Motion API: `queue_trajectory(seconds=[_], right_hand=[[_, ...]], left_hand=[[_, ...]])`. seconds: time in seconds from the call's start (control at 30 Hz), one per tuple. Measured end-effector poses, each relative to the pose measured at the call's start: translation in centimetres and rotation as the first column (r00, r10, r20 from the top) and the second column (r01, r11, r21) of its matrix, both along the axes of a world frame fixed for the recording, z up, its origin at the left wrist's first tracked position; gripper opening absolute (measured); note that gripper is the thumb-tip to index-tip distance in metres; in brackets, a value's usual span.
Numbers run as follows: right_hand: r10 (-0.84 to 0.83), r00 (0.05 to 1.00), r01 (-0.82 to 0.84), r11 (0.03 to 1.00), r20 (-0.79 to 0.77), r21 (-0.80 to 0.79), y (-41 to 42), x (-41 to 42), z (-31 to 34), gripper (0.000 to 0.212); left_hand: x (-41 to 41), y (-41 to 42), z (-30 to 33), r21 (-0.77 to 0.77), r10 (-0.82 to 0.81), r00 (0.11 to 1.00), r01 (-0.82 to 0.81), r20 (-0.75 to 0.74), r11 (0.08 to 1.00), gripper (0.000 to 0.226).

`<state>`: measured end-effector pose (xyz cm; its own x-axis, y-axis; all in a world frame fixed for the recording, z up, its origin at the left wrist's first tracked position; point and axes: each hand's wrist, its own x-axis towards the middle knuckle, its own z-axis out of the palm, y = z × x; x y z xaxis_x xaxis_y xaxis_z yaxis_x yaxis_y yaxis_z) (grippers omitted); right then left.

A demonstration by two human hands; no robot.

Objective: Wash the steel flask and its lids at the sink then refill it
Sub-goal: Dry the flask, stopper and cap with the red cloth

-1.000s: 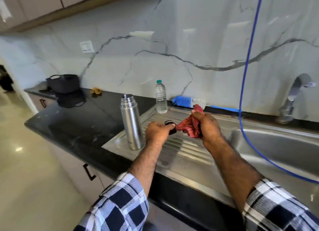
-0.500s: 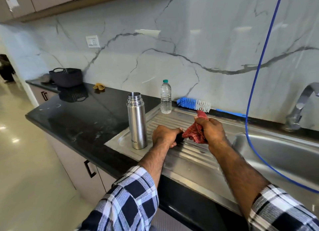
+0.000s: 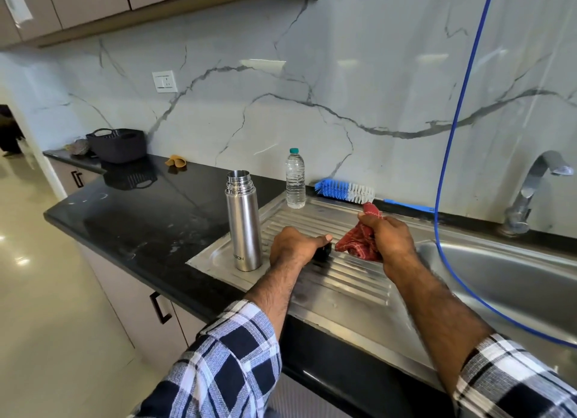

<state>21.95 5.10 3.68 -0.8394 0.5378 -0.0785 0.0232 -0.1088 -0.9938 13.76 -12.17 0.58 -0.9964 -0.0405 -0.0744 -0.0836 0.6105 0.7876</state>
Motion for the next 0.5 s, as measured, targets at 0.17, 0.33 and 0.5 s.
queue_trajectory(seconds=[0.17,0.33,0.5], right_hand=[[-0.041,0.999,0.041,0.999,0.013,-0.005,1.6,0.8,0.3,0.041],[-0.149,0.989,0.149,0.988,0.023,-0.043,5.1,2.0,0.8,0.04],[-0.179,0.983,0.181,0.982,0.042,-0.055,6.7,2.5,1.0,0.034]], left_hand=[[1.2,1.3,0.9,-0.031,-0.033,0.99,0.029,-0.138,0.999,0.053],[2.7,4.7,1.7,0.028,-0.138,0.974,0.145,-0.179,0.989,0.038],[2.7,7.7,2.3,0.026,-0.129,0.984,0.134,-0.125,0.991,0.044]])
